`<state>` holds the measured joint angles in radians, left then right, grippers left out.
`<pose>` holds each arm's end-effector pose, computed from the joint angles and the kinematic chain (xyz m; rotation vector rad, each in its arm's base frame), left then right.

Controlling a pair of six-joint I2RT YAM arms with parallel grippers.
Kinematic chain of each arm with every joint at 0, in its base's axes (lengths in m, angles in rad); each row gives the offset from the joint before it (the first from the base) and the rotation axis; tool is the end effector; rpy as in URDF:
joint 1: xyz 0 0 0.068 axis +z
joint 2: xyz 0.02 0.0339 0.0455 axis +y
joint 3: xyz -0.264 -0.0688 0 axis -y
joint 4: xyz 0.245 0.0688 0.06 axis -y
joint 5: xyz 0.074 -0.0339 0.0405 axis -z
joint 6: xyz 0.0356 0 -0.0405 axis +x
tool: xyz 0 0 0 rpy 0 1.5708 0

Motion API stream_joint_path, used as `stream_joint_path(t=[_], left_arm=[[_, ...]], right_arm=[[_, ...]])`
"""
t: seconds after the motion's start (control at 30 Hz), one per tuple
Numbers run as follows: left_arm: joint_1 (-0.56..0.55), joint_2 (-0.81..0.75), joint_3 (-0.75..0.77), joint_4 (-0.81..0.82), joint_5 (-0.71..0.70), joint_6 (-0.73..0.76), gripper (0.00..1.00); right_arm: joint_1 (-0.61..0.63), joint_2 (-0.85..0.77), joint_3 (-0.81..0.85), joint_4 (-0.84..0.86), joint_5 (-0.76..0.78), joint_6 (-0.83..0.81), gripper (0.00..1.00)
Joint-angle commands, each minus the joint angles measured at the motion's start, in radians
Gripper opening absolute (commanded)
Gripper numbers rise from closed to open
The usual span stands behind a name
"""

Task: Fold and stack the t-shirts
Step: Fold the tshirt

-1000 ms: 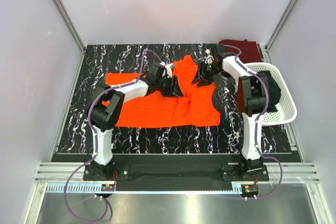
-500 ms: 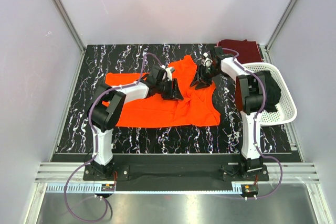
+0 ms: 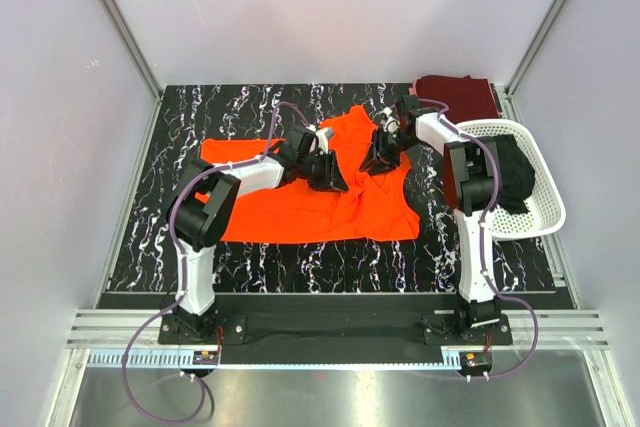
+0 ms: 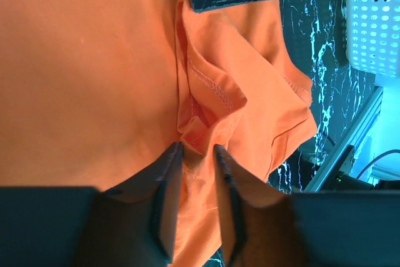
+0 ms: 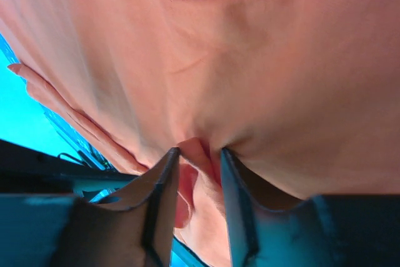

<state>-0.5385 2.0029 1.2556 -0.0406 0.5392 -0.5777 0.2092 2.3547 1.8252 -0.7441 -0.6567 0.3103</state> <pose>0.3553 -0.2335 0.1566 0.2376 2.5207 -1.1395 0.4631 0.1205 0.1308 -0.0012 2.8485 1.0460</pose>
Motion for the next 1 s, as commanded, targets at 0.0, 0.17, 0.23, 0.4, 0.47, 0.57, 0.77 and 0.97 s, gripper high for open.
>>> stream_joint_path(t=[0.0,0.17,0.23,0.4,0.47,0.57,0.77,0.97], left_arm=[[0.0,0.013,0.013,0.059,0.03,0.004,0.26],[0.0,-0.032,0.002,0.019,-0.036,0.019,0.06],[0.002,-0.052,-0.013,-0.01,-0.089,0.032,0.02],[0.011,-0.102,-0.051,-0.047,-0.166,0.027,0.0],[0.014,-0.105,-0.062,-0.054,-0.182,0.021,0.0],[0.015,-0.099,-0.067,-0.07,-0.205,0.01,0.0],[0.023,-0.072,-0.03,-0.114,-0.238,0.019,0.0],[0.029,-0.033,0.025,-0.166,-0.26,0.022,0.0]], right_arm=[[0.018,-0.002,0.039,0.025,-0.023,0.006,0.38],[0.015,-0.029,0.025,0.029,0.006,0.015,0.11],[0.016,-0.055,0.013,0.038,0.017,0.027,0.05],[0.012,-0.12,-0.053,0.066,0.08,0.042,0.0],[0.009,-0.15,-0.085,0.087,0.085,0.05,0.0],[0.006,-0.173,-0.106,0.103,0.1,0.058,0.0],[-0.013,-0.206,-0.13,0.121,0.121,0.061,0.0],[-0.014,-0.123,-0.053,0.088,0.06,0.046,0.01]])
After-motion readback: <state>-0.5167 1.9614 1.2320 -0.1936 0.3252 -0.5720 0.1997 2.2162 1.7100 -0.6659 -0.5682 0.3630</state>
